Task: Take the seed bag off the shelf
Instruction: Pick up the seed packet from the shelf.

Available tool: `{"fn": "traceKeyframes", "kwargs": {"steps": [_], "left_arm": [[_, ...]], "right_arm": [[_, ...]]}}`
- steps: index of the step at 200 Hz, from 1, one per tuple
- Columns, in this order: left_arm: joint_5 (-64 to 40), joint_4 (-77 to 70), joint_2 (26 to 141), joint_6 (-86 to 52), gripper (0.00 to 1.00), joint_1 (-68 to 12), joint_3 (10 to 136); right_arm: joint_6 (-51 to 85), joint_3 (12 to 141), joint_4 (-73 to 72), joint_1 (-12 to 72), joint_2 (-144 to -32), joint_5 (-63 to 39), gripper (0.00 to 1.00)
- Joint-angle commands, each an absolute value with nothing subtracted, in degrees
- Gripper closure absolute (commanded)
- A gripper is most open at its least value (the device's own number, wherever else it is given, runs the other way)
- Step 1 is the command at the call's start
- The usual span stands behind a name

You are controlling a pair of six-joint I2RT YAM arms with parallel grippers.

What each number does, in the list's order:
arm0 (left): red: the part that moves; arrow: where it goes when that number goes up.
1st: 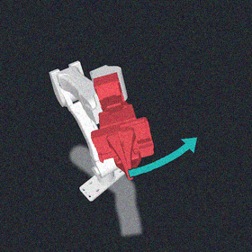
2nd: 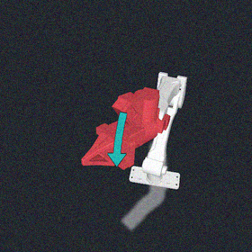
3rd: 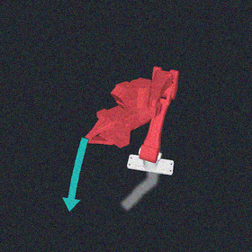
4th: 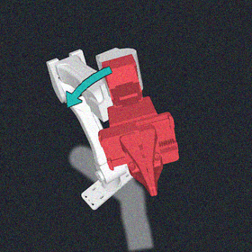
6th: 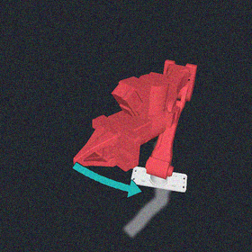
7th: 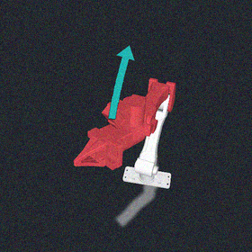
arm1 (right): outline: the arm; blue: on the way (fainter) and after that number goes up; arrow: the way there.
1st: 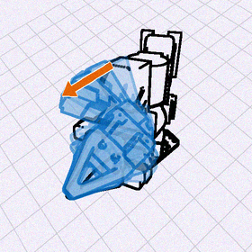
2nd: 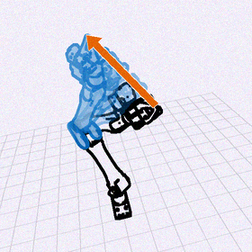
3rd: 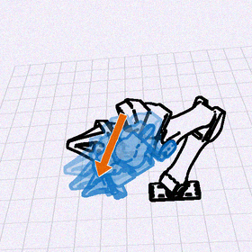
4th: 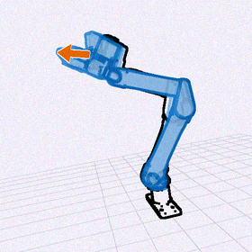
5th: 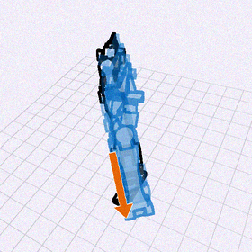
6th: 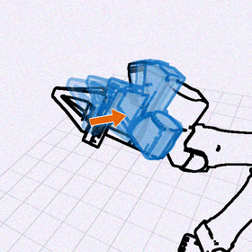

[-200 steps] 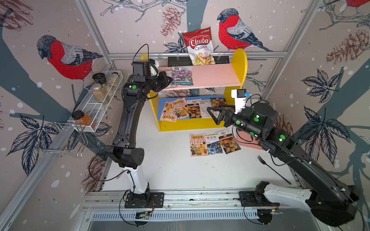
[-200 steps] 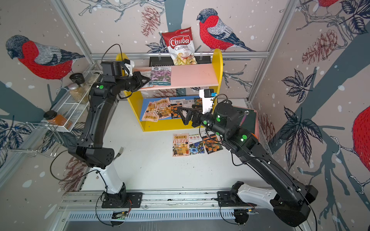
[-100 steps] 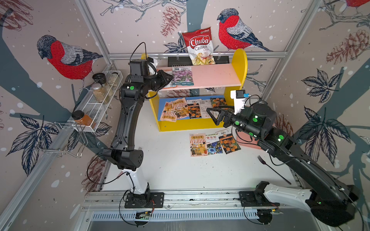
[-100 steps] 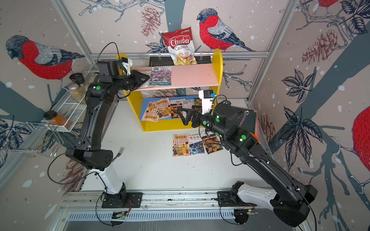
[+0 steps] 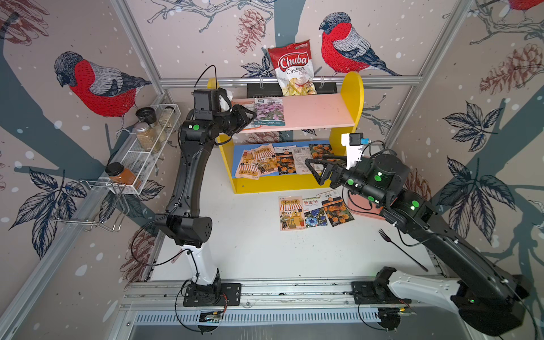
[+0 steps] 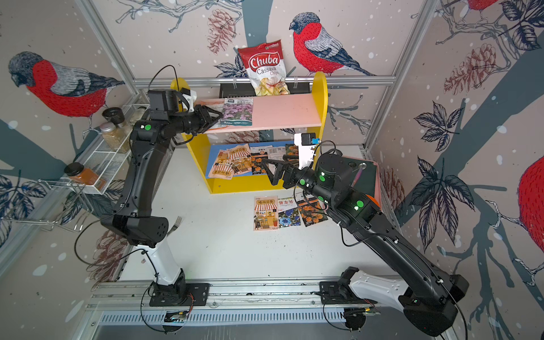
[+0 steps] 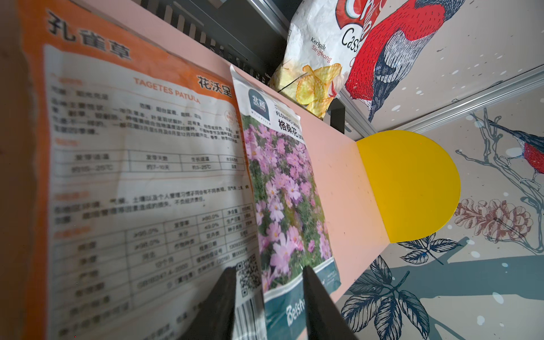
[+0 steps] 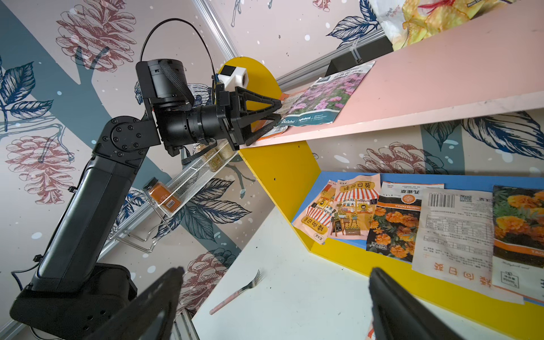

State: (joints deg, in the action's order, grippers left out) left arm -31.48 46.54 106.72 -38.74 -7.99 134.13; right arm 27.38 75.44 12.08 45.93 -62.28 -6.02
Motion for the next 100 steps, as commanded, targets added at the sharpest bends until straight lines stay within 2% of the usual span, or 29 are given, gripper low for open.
{"fn": "traceKeyframes", "kwargs": {"steps": [1,100], "left_arm": [[-33.7,47.7,107.2,-39.0,0.62,-7.9,134.4],[-36.2,47.9,106.7,-39.1,0.65,-8.0,136.4]], "right_arm": [[26.9,76.3,9.7,45.3,-63.0,-5.7,0.0],[28.6,88.1,3.5,43.0,-77.0,-13.4,0.0]]}}
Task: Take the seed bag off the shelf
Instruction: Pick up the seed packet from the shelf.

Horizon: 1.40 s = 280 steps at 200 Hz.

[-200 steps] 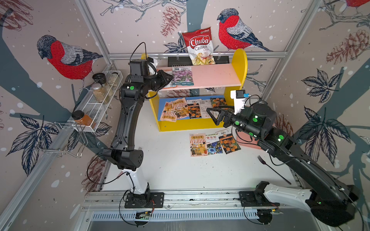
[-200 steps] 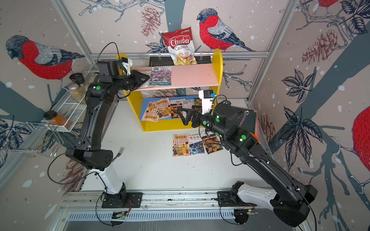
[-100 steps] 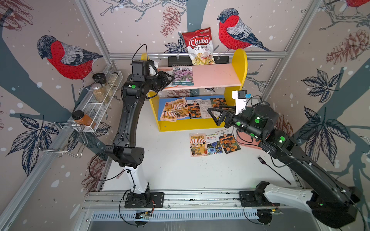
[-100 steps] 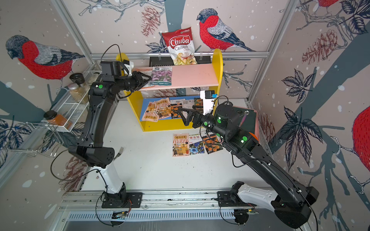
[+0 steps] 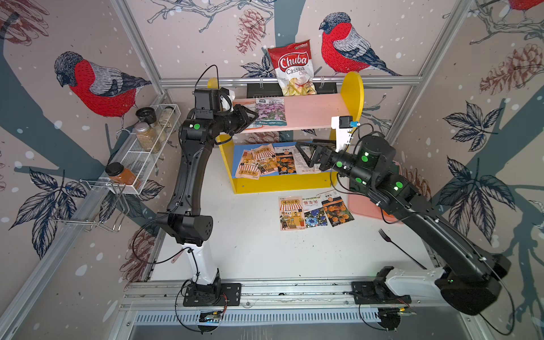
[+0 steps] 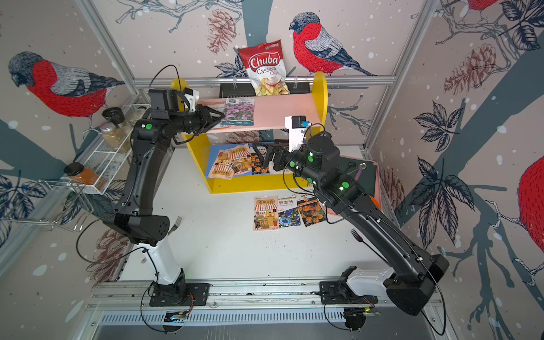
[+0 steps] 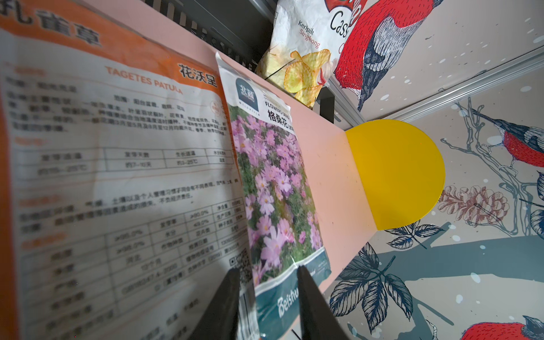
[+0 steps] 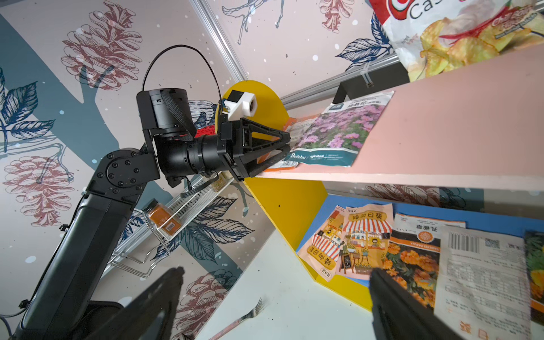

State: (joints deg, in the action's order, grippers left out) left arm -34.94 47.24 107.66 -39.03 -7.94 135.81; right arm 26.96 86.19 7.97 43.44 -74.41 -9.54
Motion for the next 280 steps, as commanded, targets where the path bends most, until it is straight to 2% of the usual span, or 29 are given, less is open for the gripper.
{"fn": "traceKeyframes", "kwargs": {"steps": [1,108,174,233,280], "left_arm": [[-36.1,47.9,106.7,-39.2,0.65,-8.0,136.4],[-34.8,49.0,107.1,-38.9,0.64,-9.3,137.1],[-33.2,49.8,107.5,-38.4,0.63,-9.8,138.2],[-32.9,50.2,107.4,-38.1,0.62,-9.8,138.2],[-33.2,49.4,107.8,-38.6,0.62,-10.5,138.2]], "right_arm": [[28.7,88.1,3.4,43.0,-77.1,-13.5,0.0],[32.7,108.2,5.6,42.3,-96.9,-13.7,0.0],[33.7,124.0,14.6,41.3,-108.4,-9.7,0.0],[35.9,128.2,18.6,40.4,-111.5,-6.0,0.0],[36.1,132.3,22.7,41.0,-114.0,-7.2,0.0]]}}
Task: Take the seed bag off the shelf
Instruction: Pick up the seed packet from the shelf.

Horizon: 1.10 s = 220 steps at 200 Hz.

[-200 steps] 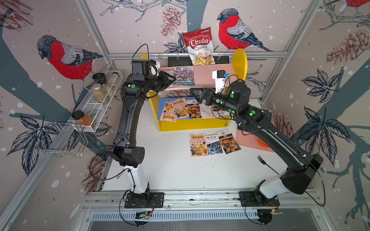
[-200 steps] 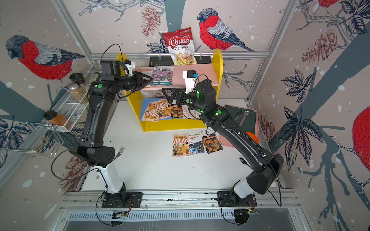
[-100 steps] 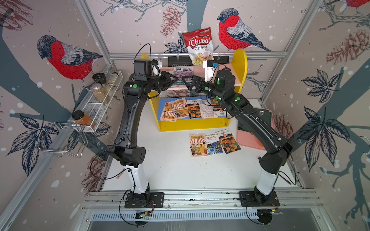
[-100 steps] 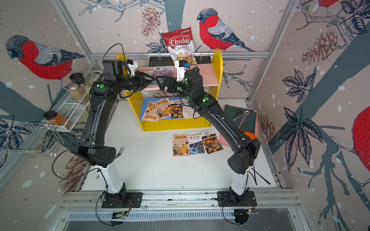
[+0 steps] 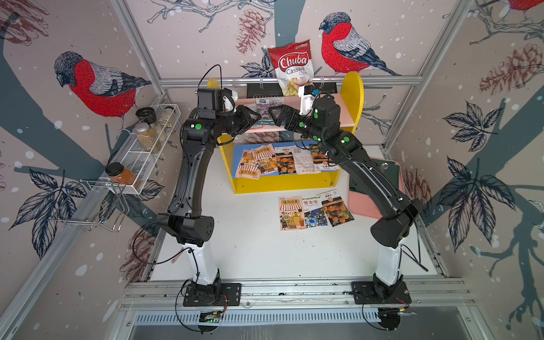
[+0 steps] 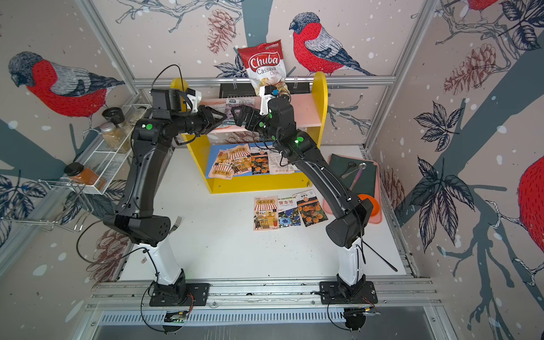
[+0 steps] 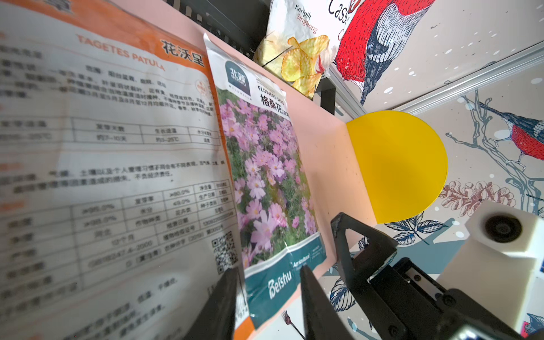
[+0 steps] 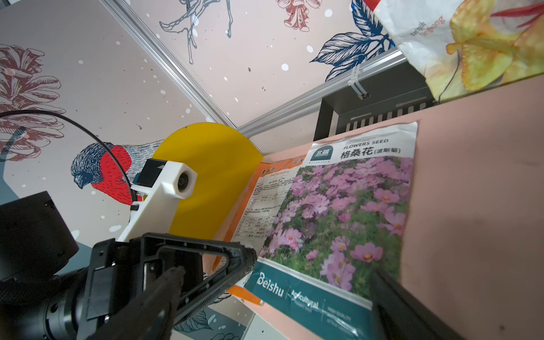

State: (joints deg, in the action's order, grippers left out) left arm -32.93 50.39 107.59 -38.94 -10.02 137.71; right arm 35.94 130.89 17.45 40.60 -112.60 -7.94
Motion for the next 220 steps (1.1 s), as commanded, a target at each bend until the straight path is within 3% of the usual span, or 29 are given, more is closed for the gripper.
{"fn": "traceKeyframes", "kwargs": {"steps": [1,107,220], "left_arm": [[-33.2,49.4,107.8,-38.7,0.62,-10.5,138.2],[-32.7,48.6,107.8,-39.2,0.61,-12.1,138.2],[-32.3,47.6,106.4,-38.8,0.61,-12.1,135.7]], "right_arm": [[36.1,132.3,22.8,41.0,-114.0,-7.2,0.0],[35.9,134.1,25.7,42.1,-114.8,-7.1,0.0],[13.7,134.5,31.2,43.7,-110.7,18.7,0.0]]}}
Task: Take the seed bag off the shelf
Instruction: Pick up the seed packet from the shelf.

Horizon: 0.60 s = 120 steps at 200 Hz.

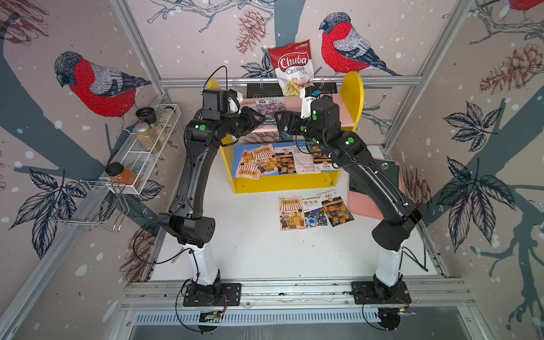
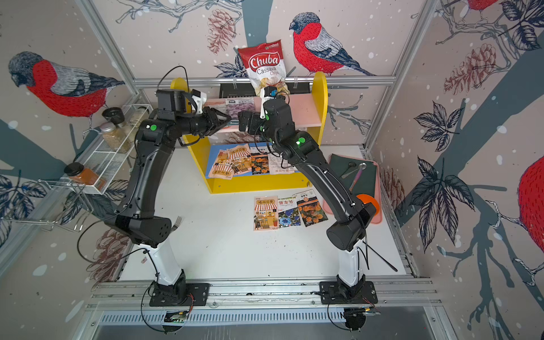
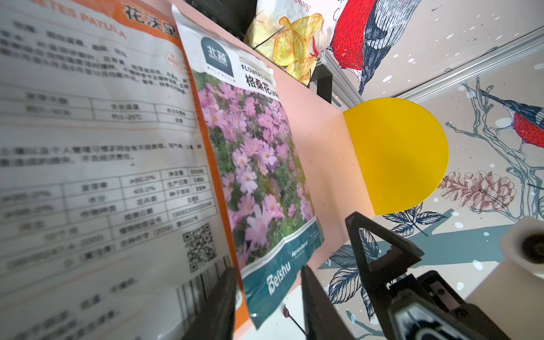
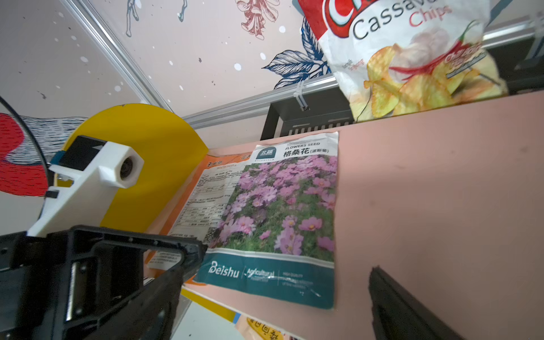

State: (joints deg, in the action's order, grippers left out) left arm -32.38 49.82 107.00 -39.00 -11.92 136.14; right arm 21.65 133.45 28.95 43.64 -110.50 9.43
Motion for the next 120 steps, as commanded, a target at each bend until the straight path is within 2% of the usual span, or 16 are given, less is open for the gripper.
{"fn": "traceKeyframes", "kwargs": {"steps": [1,41,120], "left_arm": [[-32.3,47.6,106.4,-38.8,0.61,-12.1,135.8],[-32.3,47.5,106.4,-38.8,0.61,-12.1,135.6],[-32.3,47.4,106.1,-38.7,0.61,-12.1,135.4]], "right_arm": [[13.4,134.6,31.3,43.6,-110.8,19.0,0.0],[6.6,134.7,34.0,43.5,-112.1,27.9,0.0],[1.8,133.9,34.7,42.7,-112.5,32.2,0.0]]}}
